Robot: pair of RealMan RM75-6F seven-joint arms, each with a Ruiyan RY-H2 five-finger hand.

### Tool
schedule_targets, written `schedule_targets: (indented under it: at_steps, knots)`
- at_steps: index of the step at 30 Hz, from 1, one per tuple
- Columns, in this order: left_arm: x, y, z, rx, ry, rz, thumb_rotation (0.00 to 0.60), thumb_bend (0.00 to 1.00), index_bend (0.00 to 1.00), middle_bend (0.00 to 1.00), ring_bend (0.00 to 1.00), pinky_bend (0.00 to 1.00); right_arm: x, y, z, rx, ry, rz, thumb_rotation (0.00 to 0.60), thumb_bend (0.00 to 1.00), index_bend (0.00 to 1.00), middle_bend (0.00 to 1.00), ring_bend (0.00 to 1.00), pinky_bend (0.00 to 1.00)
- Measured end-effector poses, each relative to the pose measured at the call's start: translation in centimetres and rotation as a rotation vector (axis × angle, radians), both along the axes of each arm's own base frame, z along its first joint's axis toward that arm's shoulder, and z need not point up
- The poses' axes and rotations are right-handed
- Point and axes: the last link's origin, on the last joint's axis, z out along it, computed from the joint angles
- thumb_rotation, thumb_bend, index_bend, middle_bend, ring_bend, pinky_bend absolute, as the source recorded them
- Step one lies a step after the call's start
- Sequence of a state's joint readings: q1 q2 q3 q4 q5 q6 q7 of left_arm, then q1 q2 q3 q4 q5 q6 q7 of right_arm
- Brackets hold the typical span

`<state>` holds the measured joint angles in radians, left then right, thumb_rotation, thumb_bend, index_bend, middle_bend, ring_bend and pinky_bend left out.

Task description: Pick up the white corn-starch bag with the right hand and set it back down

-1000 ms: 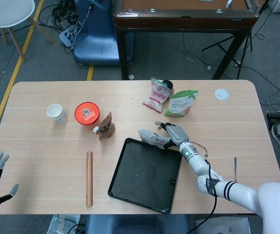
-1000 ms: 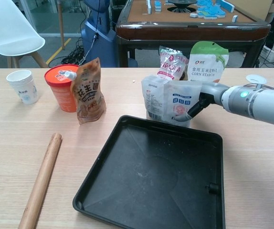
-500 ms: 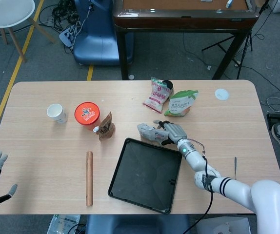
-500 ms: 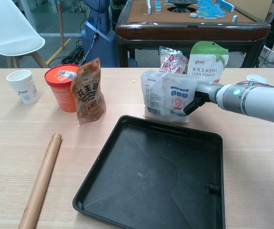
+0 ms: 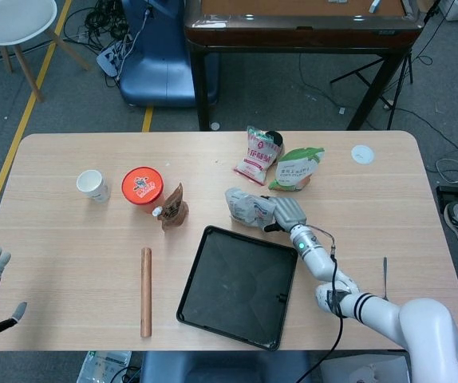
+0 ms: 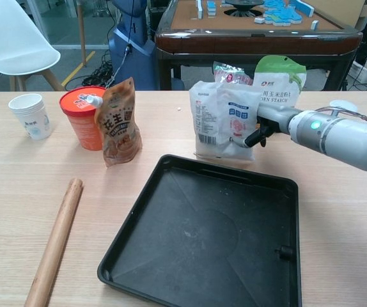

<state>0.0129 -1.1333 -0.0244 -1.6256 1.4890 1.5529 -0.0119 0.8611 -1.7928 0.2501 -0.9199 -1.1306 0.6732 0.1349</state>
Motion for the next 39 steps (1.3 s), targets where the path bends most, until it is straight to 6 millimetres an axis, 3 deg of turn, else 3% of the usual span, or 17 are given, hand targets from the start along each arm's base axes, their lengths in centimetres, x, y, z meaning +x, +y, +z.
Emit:
schedule_targets:
  at_steps: [4,10,27,39]
  knots:
    - [0.0,0.0,0.1,0.002,0.004,0.001,0.600,0.25,0.00,0.00,0.08,0.06,-0.5,0.2,0.8,-0.013,0.024,0.052,0.600,0.80,0.74,0.64,0.56,0.61]
    - [0.1,0.3,0.0,-0.009,0.009,-0.006,0.600,0.25,0.00,0.00,0.08,0.06,-0.9,0.8,3.6,-0.027,0.074,0.147,0.600,0.80,0.78,0.68,0.60,0.63]
    - [0.3,0.1,0.0,-0.004,0.007,-0.012,0.600,0.25,0.00,0.00,0.08,0.06,1.2,5.1,12.3,-0.042,0.449,0.535,0.600,0.80,0.86,0.75,0.67,0.67]
    - [0.8,0.1,-0.2,-0.006,0.003,-0.028,0.600,0.25,0.00,0.00,0.08,0.06,1.8,6.5,14.1,-0.065,0.719,0.806,0.600,0.80,0.90,0.78,0.70,0.69]
